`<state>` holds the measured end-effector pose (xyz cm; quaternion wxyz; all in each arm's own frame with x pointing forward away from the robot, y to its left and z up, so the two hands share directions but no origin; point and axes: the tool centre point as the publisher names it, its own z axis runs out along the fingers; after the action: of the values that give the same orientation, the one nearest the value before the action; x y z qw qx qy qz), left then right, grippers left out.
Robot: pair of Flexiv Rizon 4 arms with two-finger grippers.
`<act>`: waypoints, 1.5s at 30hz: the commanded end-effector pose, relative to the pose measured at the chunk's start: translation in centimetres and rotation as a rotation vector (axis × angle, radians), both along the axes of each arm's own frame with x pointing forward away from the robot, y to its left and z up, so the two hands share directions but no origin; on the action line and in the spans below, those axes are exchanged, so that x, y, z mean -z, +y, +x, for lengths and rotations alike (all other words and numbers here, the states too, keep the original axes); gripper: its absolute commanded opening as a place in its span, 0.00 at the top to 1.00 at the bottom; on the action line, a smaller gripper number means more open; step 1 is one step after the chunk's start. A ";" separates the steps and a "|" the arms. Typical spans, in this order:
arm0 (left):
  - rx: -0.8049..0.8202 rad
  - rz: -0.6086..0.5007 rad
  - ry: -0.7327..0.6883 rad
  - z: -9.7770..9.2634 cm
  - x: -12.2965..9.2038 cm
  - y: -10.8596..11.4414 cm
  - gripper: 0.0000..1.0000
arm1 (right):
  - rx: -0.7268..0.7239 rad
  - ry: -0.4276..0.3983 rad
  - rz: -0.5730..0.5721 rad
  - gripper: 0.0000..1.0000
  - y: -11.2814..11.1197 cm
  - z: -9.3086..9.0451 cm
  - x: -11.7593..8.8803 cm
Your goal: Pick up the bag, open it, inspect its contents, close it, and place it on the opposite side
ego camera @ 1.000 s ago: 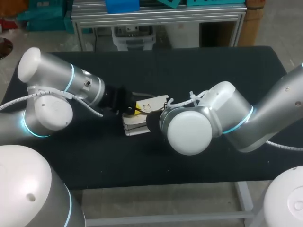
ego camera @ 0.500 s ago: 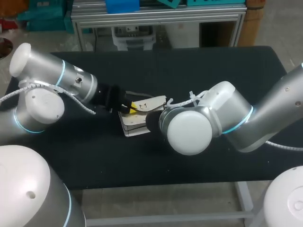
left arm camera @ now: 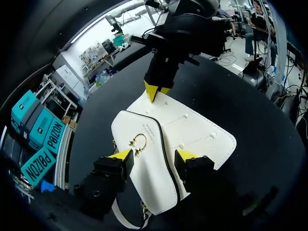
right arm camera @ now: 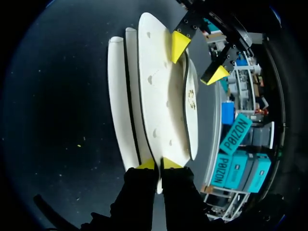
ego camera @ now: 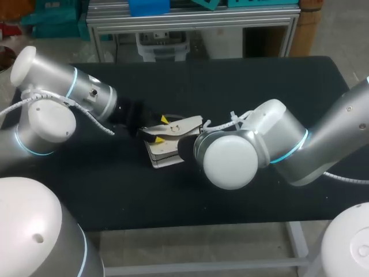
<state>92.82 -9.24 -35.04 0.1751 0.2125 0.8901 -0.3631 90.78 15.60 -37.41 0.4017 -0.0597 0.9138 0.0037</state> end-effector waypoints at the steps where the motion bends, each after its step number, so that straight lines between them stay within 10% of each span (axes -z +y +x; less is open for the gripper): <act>1: 0.031 -0.051 -0.011 -0.9 -1.1 1.2 0.35 | -0.022 -0.361 0.049 1.00 -0.3 -0.1 0.4; 16: -0.024 -0.145 0.139 -0.2 -4.2 1.5 0.33 | -0.019 -0.360 0.038 1.00 0.0 -0.3 -0.1; 17: -0.041 -0.137 0.160 -0.1 -4.3 1.4 0.33 | -0.021 -0.360 0.038 0.93 0.0 -0.5 -0.3; 19: -0.054 -0.131 0.171 0.0 -4.4 1.3 0.27 | -0.023 -0.370 0.033 0.00 0.0 -1.1 -0.8; 24: -0.092 -0.105 0.214 0.1 -4.7 0.9 0.04 | -0.003 -0.381 0.040 0.00 -0.5 -2.5 -2.1; 32: -0.199 -0.081 0.326 0.1 -5.8 0.9 0.00 | -0.022 -0.332 0.119 0.00 -1.9 -3.3 -5.7; 45: -0.396 0.004 0.504 -1.8 -6.8 2.2 0.00 | -0.135 -0.086 0.168 0.00 -3.9 0.4 -9.2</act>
<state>91.75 -7.09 -28.83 0.0141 -0.0531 0.9258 -0.3740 90.80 12.69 -28.19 0.4385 -0.0419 0.8976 0.0155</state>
